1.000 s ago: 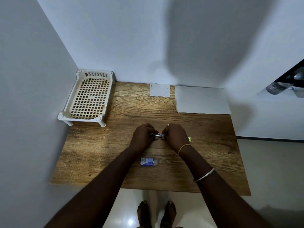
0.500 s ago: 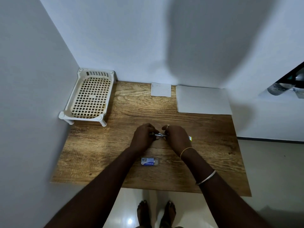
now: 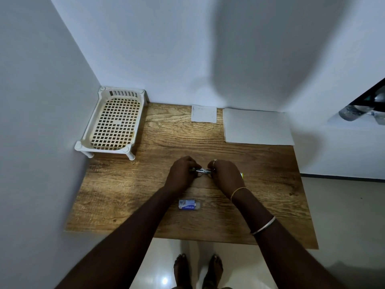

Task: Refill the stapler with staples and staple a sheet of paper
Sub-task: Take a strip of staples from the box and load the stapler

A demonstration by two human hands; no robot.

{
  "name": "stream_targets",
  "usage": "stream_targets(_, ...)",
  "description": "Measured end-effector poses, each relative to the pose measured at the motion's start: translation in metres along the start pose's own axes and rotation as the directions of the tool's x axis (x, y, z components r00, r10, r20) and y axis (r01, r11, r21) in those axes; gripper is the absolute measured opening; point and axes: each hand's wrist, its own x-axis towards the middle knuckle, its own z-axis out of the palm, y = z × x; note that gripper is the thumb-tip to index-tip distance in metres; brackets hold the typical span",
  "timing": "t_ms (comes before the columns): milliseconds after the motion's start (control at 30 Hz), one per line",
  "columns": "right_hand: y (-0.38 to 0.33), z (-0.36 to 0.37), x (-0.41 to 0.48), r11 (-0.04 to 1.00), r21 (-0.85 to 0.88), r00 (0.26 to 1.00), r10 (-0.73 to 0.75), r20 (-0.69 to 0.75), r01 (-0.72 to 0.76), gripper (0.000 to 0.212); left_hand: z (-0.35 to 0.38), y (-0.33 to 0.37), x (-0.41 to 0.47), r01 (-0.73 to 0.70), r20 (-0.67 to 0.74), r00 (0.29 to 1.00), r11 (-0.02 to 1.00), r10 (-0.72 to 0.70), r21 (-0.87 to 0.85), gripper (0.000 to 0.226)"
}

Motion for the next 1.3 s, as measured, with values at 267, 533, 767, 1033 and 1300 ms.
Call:
stream_targets(267, 0.0, -0.016, 0.0, 0.996, 0.068, 0.998, -0.059, 0.014, 0.058, 0.025, -0.01, 0.003, -0.005, -0.05, -0.05, 0.998, 0.998, 0.047, -0.047, 0.026)
stream_targets(533, -0.026, -0.078, -0.008, 0.94, 0.311, 0.971, -0.069, -0.229, 0.14, 0.019, -0.055, 0.045, -0.016, -0.033, -0.167, 0.976, 0.671, -0.137, -0.741, 0.053)
stream_targets(767, -0.067, -0.138, -0.021, 0.904, 0.364, 0.935, -0.095, -0.343, 0.225, 0.014, -0.086, 0.103, -0.028, -0.049, -0.066, 0.987, 0.113, -0.149, -0.992, 0.018)
stream_targets(1033, -0.091, -0.177, -0.038, 0.937, 0.123, 0.909, -0.276, -0.311, 0.327, 0.011, -0.107, 0.125, -0.036, -0.093, -0.108, 0.982, 0.101, -0.157, -0.99, 0.019)
stream_targets(1300, -0.094, -0.191, -0.04, 0.958, 0.02, 0.95, -0.281, -0.134, 0.286, 0.013, -0.102, 0.127, -0.045, -0.08, -0.107, 0.978, 0.153, -0.179, -0.985, 0.02)
